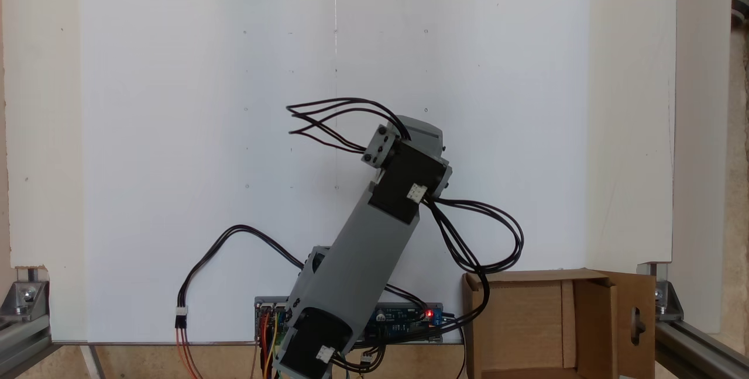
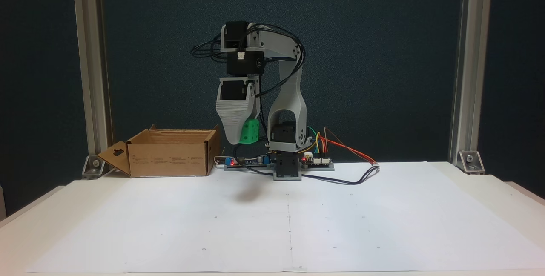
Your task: Grasp a green dice and put it in the bin.
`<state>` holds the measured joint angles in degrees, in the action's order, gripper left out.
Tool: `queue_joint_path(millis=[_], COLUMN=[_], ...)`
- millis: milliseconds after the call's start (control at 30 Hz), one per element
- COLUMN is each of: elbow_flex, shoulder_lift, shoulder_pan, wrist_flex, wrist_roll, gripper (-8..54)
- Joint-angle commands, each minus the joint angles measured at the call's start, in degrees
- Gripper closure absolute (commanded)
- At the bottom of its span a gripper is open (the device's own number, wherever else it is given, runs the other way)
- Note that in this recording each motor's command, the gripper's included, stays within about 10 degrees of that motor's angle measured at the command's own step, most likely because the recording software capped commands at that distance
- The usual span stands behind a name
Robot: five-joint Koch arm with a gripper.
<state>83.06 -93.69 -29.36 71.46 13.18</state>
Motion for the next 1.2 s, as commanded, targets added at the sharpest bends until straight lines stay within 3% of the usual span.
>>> queue_joint_path(millis=[0,333,733,1067,1100,1167], elbow_flex=[-2.37,-5.98,-20.92,-21.01,-20.92,-20.92], shoulder_lift=[-2.29,-1.49,15.73,28.13,29.00,29.97], shoulder_pan=[-3.43,-34.80,-67.24,-78.57,-78.75,-78.84], wrist_flex=[1.58,-10.99,-15.21,-17.58,-17.84,-17.84], wrist_roll=[-2.02,7.38,17.58,22.50,22.41,22.24], gripper=[33.8,33.8,33.8,33.8,30.8,13.5])
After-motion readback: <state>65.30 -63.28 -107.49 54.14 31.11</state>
